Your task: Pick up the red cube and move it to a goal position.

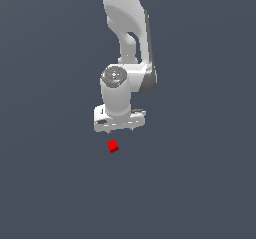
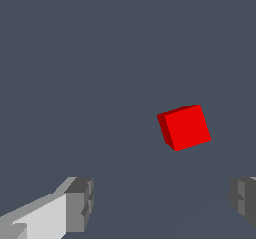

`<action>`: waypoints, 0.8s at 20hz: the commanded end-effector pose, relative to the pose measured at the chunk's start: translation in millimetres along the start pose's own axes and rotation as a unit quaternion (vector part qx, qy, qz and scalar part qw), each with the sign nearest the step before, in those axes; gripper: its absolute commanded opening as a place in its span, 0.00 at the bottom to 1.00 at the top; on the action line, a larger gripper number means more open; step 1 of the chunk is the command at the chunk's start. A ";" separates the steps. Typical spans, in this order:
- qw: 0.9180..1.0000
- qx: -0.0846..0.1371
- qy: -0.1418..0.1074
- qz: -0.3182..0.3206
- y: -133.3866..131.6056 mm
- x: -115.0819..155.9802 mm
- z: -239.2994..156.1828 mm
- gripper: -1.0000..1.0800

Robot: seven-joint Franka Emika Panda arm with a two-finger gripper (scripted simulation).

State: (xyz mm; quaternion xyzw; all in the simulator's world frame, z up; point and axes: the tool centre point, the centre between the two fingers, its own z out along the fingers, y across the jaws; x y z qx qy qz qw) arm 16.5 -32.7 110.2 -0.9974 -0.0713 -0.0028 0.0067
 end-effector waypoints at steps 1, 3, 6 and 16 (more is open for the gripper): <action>1.000 -0.001 -0.001 -0.028 8.9 3.1 17.0 0.96; 0.999 -0.002 -0.002 -0.051 15.9 6.6 30.7 0.96; 0.997 -0.003 -0.002 -0.082 25.1 11.8 49.0 0.96; 0.989 -0.005 -0.004 -0.145 42.8 25.6 86.2 0.96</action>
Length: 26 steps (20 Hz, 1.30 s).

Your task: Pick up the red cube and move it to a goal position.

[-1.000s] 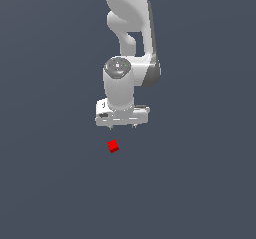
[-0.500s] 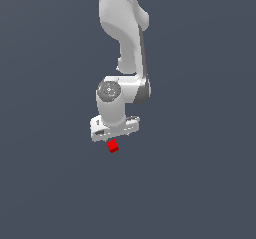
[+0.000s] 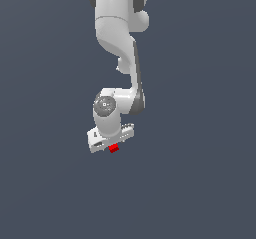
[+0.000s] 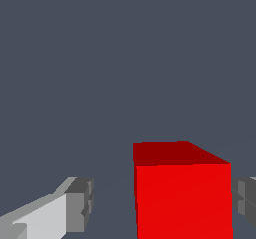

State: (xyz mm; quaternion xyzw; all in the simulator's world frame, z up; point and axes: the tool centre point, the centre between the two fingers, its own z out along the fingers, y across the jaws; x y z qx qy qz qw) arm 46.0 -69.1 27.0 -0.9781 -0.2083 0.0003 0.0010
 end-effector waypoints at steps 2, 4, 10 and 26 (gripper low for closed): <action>1.000 -0.001 0.000 -0.012 3.5 2.7 6.0 0.96; 1.000 -0.001 0.000 -0.014 4.1 3.3 7.0 0.96; 1.000 -0.001 0.000 -0.014 4.4 3.3 7.1 0.00; 1.000 -0.001 0.000 -0.014 -5.7 1.7 -17.7 0.00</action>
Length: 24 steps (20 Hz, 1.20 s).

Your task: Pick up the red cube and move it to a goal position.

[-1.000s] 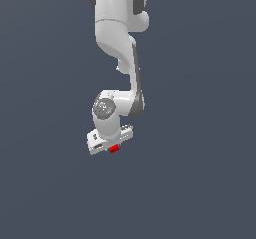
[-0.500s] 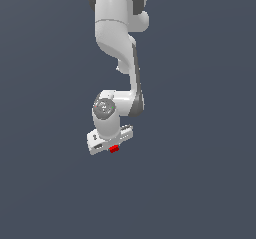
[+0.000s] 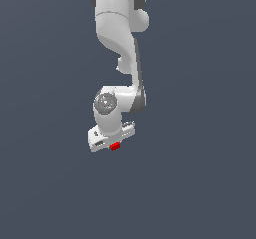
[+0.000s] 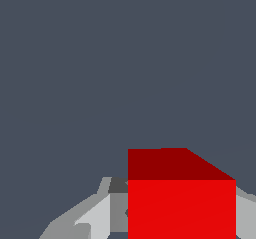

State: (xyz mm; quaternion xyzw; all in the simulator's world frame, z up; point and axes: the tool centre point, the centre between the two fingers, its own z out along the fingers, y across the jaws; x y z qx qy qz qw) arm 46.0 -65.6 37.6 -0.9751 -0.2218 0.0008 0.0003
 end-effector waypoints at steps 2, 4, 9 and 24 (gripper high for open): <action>1.000 -0.001 0.000 0.000 -7.1 -0.2 -18.1 0.00; 1.000 -0.001 0.000 0.000 -12.5 -0.8 -31.4 0.00; 1.000 -0.001 0.000 0.000 -30.8 -2.5 -75.6 0.00; 1.000 -0.001 0.000 -0.001 -96.9 -6.4 -241.2 0.00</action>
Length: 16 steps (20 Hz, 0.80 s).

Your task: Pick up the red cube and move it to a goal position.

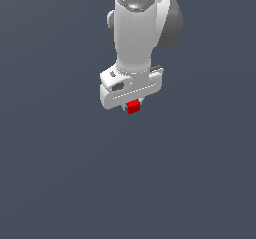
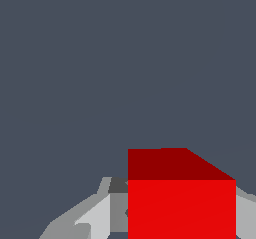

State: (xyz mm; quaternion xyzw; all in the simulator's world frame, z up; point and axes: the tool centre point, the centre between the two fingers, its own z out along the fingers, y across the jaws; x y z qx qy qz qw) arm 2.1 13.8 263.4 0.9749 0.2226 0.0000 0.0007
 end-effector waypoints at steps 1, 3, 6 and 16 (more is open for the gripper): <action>1.000 0.000 0.000 0.000 -9.7 -0.7 -24.7 0.00; 1.000 0.000 0.000 0.000 -16.2 -0.5 -41.8 0.00; 1.000 0.000 0.000 0.000 -24.0 0.1 -62.5 0.00; 1.000 0.001 0.000 0.000 -33.8 2.2 -90.5 0.00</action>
